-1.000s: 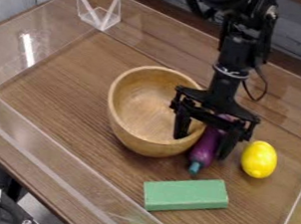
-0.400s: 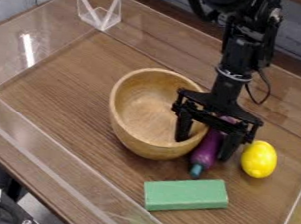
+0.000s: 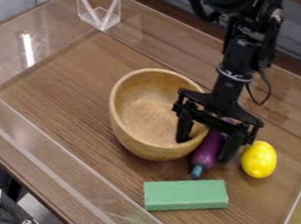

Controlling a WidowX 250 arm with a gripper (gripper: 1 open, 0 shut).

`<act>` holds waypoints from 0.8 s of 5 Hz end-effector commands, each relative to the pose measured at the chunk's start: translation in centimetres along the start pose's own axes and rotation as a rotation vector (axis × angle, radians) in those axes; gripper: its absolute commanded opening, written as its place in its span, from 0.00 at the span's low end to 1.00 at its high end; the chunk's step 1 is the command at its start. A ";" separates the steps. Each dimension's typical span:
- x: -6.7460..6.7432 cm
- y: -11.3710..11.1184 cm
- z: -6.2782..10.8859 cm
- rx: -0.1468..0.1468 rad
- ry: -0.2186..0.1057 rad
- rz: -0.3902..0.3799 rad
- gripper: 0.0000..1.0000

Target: Put the purple eggplant in the brown bowl

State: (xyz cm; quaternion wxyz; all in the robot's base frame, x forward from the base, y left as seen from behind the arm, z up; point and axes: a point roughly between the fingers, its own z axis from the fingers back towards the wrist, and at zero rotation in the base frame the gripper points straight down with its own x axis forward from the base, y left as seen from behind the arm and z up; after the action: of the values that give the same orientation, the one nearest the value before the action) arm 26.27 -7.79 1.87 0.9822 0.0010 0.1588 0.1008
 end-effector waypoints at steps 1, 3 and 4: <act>-0.9 -1.0 -1.2 0.022 0.039 -0.035 1.00; -0.9 -1.1 -1.2 0.024 0.039 -0.034 1.00; -0.9 -1.1 -1.1 0.025 0.039 -0.033 1.00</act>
State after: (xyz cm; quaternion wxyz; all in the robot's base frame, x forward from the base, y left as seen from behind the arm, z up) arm 26.29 -7.93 1.90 0.9813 0.0031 0.1617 0.1043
